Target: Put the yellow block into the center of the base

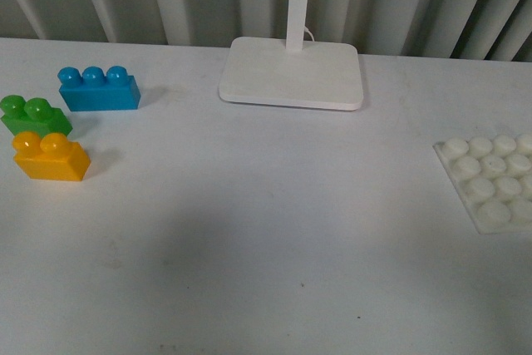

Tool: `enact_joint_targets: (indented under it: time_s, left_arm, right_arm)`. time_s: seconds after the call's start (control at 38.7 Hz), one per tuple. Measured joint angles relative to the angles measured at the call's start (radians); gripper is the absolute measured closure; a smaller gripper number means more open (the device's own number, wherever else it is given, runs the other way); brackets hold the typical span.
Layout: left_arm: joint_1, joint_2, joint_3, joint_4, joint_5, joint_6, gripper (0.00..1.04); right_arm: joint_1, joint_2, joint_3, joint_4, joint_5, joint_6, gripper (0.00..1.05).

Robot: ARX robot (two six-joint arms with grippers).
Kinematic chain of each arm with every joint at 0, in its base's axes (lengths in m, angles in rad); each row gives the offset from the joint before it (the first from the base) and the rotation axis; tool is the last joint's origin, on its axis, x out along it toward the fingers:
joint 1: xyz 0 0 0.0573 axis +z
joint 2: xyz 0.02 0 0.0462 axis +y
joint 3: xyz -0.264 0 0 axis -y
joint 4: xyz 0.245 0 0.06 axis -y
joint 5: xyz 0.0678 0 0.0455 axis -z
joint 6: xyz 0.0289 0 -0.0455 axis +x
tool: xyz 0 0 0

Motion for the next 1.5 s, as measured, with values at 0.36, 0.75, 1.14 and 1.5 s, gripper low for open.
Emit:
enact_joint_targets:
  time_s: [0.36,0.75,1.14,1.5]
  left_arm:
    - [0.0,0.0,0.0,0.0,0.0,0.0,0.06]
    - [0.0,0.0,0.0,0.0,0.0,0.0,0.06]
    - [0.0,0.0,0.0,0.0,0.0,0.0,0.06]
    - [0.0,0.0,0.0,0.0,0.0,0.0,0.06]
  right_arm:
    - [0.0,0.0,0.0,0.0,0.0,0.0,0.09]
    - [0.014,0.026,0.024,-0.072,0.026,0.031,0.09]
    - [-0.159,0.857,0.217,0.205,-0.098,0.04,0.09]
    - [-0.22,1.733,0.463,0.583,-0.156,-0.127,0.09]
